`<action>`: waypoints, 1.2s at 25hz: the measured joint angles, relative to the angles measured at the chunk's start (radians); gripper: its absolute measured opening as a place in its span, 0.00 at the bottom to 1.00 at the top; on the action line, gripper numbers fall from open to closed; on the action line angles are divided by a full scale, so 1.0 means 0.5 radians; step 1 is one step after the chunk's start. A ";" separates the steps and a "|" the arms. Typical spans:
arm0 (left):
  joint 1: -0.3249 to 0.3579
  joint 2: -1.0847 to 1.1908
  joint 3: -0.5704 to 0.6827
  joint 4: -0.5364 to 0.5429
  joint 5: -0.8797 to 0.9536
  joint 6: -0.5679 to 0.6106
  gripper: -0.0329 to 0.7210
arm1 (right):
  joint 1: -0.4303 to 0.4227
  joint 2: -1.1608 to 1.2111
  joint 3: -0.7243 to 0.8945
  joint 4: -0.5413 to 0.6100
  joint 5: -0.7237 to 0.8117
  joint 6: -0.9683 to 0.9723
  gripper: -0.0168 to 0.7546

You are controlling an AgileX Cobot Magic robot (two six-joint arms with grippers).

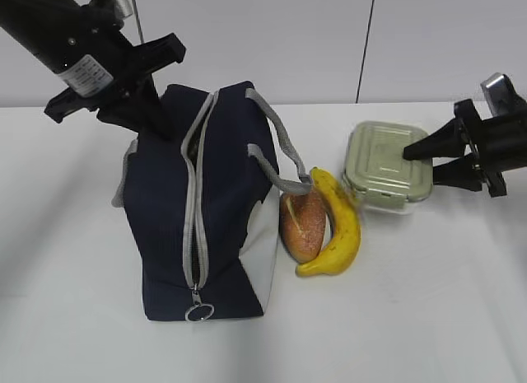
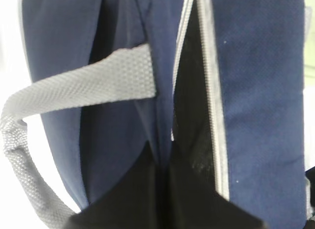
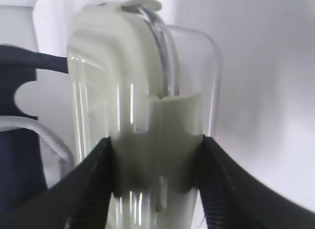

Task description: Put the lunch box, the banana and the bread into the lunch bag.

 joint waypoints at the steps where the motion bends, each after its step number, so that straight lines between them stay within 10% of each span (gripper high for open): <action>1: 0.000 0.000 0.000 -0.004 -0.006 0.000 0.04 | 0.000 0.000 -0.025 0.045 0.020 -0.024 0.49; 11: 0.000 0.000 0.000 -0.389 -0.034 0.214 0.04 | 0.035 -0.188 -0.225 0.494 0.040 -0.002 0.49; 18: 0.000 0.000 0.000 -0.569 -0.052 0.351 0.04 | 0.401 -0.407 -0.242 0.691 0.068 0.047 0.49; 30: 0.000 0.000 0.000 -0.580 -0.050 0.361 0.04 | 0.718 -0.408 -0.242 -0.032 0.060 0.299 0.49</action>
